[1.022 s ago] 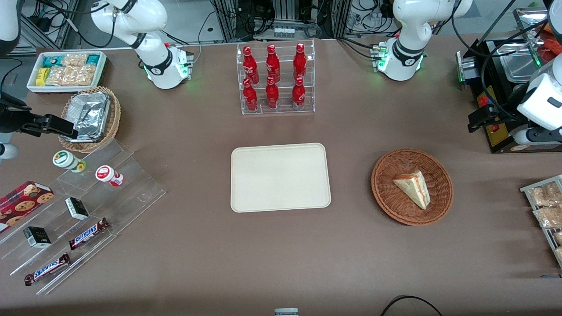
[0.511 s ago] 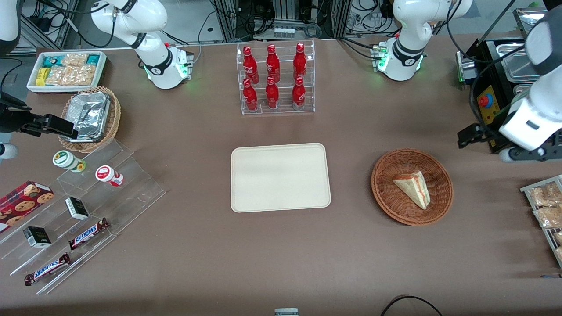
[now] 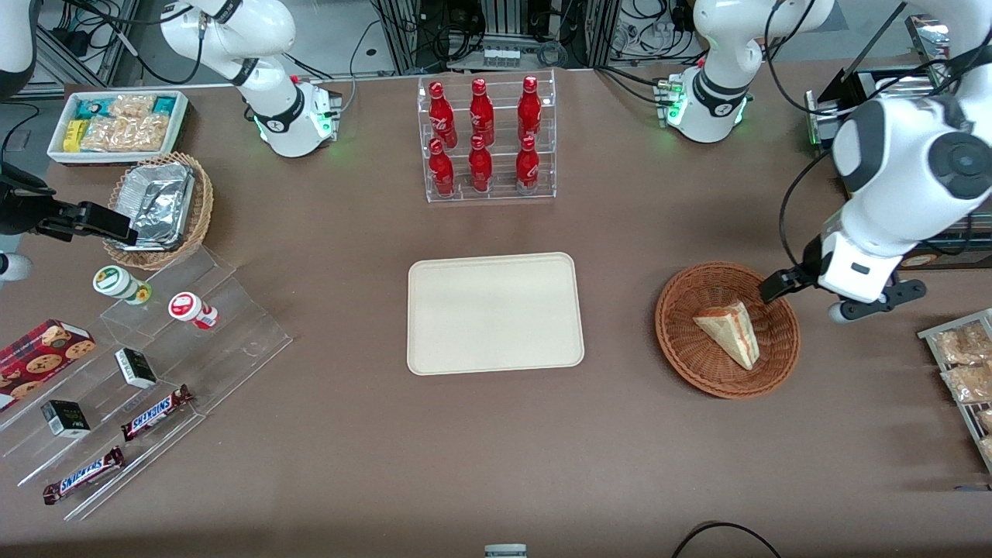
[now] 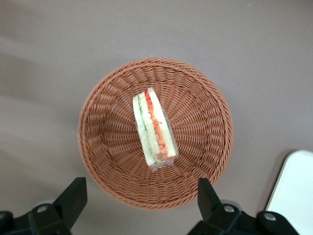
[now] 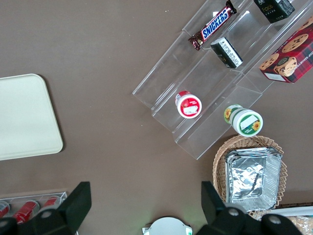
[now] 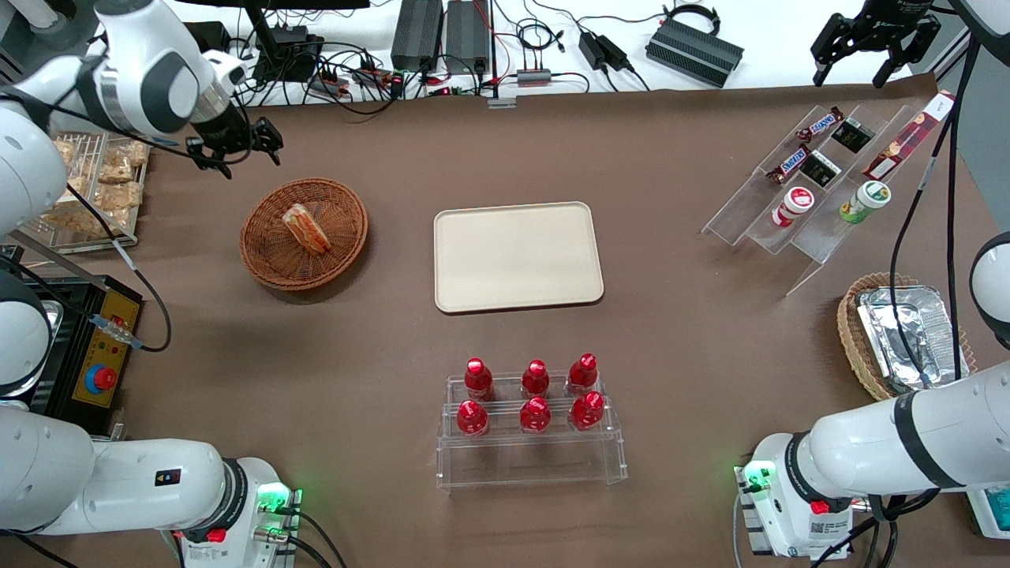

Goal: Place sandwich from basket to tray
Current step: 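Lower the open left gripper around the wrapped sandwich in the basket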

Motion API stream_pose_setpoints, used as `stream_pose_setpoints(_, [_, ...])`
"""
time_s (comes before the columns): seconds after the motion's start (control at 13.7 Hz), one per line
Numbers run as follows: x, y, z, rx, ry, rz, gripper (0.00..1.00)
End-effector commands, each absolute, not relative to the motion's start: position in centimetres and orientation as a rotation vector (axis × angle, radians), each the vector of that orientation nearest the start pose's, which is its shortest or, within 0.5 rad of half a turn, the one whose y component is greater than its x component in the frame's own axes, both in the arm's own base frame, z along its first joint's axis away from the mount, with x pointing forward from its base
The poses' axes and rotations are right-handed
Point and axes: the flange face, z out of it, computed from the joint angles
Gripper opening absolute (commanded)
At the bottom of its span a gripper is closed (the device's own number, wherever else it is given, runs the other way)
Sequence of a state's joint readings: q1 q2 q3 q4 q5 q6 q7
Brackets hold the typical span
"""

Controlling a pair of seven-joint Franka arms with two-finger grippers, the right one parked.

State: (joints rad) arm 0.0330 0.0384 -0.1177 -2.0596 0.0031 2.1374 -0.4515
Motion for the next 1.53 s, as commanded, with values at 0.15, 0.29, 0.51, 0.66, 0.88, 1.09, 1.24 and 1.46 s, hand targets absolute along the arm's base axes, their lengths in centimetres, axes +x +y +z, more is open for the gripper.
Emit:
stream_pose_setpoints(0.15, [53.2,-5.8,38.0,-3.068,-0.725,-0.108,1.0])
stream_pose_setpoints(0.29, [53.0,-5.8,36.9,-3.058,-0.787,-0.116,1.0])
stream_pose_setpoints(0.51, [52.6,-5.7,34.1,-3.066,-0.81,-0.15,1.0])
stream_pose_setpoints(0.66, [52.3,-5.7,32.3,-3.068,-0.828,-0.162,1.0])
stream_pose_setpoints(0.88, [52.3,-5.7,29.8,-3.074,-0.831,-0.159,1.0])
stream_pose_setpoints(1.09, [52.4,-5.8,28.2,-3.081,-0.836,-0.163,1.0])
stream_pose_setpoints(1.24, [52.6,-5.8,27.5,-3.085,-0.837,-0.171,1.0])
stream_pose_setpoints(1.46, [52.8,-5.9,26.7,-3.087,-0.855,-0.185,1.0])
